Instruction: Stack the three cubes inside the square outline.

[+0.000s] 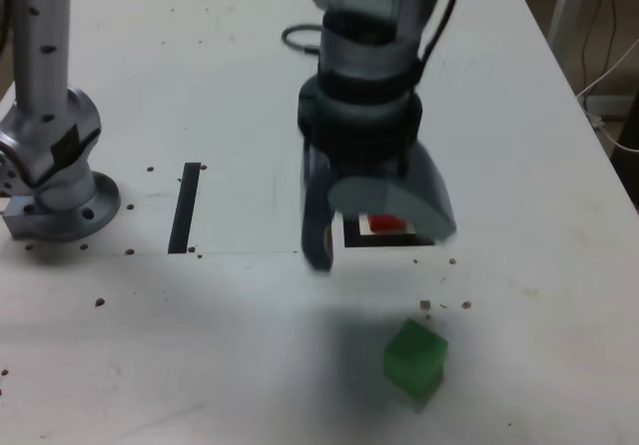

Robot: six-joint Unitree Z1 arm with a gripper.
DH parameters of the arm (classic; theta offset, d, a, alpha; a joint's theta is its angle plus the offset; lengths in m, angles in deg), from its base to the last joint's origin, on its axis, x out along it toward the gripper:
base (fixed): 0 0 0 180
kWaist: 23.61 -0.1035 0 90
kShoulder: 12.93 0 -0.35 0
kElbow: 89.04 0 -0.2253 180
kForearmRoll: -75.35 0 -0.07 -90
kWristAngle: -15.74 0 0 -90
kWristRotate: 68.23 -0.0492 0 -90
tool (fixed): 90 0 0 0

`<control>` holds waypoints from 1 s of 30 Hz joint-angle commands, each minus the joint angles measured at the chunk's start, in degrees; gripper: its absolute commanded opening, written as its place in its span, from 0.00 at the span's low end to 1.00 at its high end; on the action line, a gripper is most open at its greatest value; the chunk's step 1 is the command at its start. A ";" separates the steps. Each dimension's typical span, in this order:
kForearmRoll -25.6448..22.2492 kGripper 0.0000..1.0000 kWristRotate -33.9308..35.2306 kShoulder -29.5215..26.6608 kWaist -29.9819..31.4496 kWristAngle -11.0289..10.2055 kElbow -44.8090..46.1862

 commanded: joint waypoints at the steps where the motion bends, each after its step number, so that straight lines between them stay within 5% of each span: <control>1: 0.13 1.00 3.02 0.89 1.33 0.16 -0.68; 13: 3.05 1.00 14.62 6.72 5.98 1.82 -5.44; 30: 8.70 0.95 16.16 11.99 5.12 3.28 -4.79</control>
